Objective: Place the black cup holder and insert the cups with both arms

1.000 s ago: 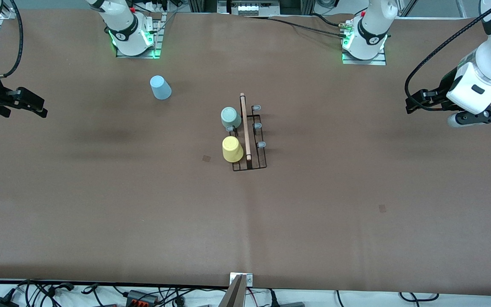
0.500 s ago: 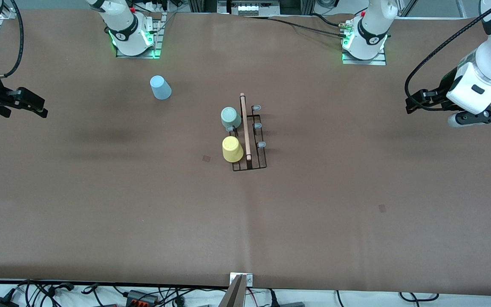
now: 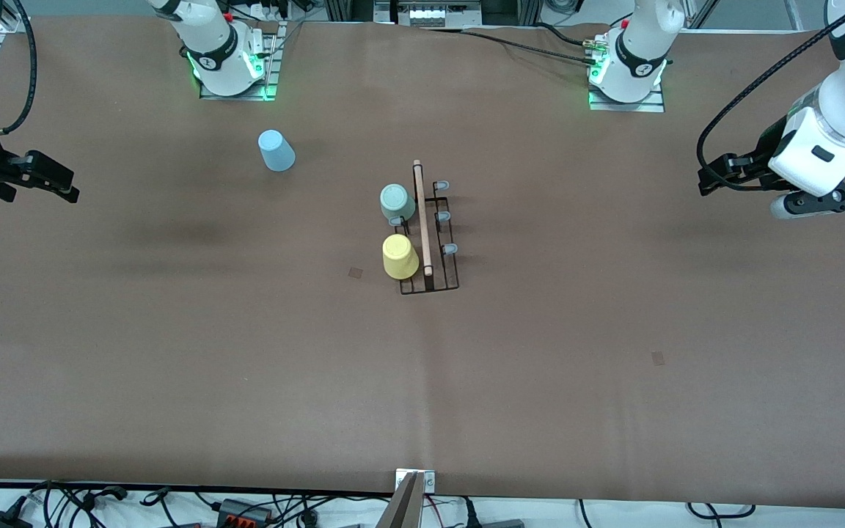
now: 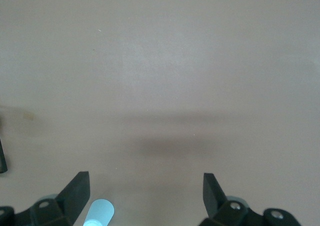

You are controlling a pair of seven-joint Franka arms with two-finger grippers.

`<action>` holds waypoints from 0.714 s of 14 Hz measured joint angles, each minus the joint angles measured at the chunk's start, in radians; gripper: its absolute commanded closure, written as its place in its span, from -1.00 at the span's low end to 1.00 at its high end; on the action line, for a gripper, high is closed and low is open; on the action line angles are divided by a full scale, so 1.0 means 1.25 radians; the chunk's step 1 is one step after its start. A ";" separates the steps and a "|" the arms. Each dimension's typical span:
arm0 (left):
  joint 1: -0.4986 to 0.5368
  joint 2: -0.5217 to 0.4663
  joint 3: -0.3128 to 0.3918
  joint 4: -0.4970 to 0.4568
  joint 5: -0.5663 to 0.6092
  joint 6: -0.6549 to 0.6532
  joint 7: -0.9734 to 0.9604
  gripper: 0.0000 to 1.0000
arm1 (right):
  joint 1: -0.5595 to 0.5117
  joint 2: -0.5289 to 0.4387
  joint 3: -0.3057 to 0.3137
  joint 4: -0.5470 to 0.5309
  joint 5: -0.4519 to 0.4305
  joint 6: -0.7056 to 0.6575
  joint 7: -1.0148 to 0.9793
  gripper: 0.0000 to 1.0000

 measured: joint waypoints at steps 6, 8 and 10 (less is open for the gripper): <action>0.000 0.000 0.000 0.000 0.000 0.000 0.000 -1.00 | 0.000 0.000 -0.001 -0.001 0.000 -0.003 0.000 -1.00; 0.000 0.000 0.000 0.000 0.000 0.000 0.000 -1.00 | 0.000 0.000 -0.002 -0.002 0.000 -0.010 0.000 -1.00; 0.000 0.000 0.000 0.000 0.000 0.000 0.000 -1.00 | 0.001 0.000 -0.002 -0.002 0.000 -0.016 0.000 -1.00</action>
